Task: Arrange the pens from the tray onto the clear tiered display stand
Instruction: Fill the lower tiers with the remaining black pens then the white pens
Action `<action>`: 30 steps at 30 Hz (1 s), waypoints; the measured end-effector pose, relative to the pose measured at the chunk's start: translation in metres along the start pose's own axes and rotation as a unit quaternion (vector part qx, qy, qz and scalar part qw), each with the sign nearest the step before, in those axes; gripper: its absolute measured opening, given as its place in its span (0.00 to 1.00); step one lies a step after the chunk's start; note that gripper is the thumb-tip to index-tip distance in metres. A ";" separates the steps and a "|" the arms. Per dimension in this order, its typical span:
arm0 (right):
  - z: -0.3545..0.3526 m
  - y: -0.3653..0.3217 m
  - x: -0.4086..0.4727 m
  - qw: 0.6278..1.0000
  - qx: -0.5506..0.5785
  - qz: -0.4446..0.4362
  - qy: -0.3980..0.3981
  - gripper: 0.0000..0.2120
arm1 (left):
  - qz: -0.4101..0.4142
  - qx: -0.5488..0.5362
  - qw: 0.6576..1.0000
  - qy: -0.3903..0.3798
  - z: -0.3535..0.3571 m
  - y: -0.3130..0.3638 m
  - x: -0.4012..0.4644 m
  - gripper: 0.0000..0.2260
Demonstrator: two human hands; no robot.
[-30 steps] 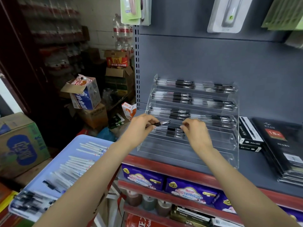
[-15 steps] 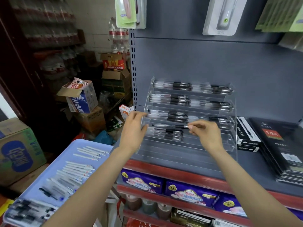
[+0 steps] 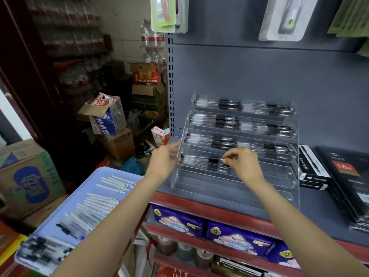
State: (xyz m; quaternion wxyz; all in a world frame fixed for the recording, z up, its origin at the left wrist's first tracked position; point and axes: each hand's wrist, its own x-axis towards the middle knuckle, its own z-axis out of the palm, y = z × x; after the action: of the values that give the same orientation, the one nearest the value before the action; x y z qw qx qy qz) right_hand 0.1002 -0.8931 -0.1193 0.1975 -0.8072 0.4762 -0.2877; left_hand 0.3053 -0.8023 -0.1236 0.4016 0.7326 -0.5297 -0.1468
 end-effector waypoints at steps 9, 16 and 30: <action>0.000 -0.005 0.003 0.998 -0.020 0.013 -0.056 0.05 | 0.006 -0.018 0.999 0.036 0.002 -0.010 -0.003 0.17; 0.007 -0.033 -0.010 0.999 0.043 -0.016 -0.029 0.05 | 0.002 -0.029 0.999 0.042 -0.009 -0.010 -0.014 0.12; 0.202 -0.185 -0.119 0.963 0.132 -0.037 -0.231 0.13 | -0.112 0.049 0.992 0.031 -0.133 -0.191 -0.143 0.07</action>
State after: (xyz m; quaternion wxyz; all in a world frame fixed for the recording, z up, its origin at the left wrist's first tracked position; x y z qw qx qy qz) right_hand 0.3080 -0.6925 -0.1951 0.3961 -0.8353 0.3456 -0.1608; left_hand 0.4592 -0.5944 -0.2117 0.3625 0.8103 -0.4381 -0.1414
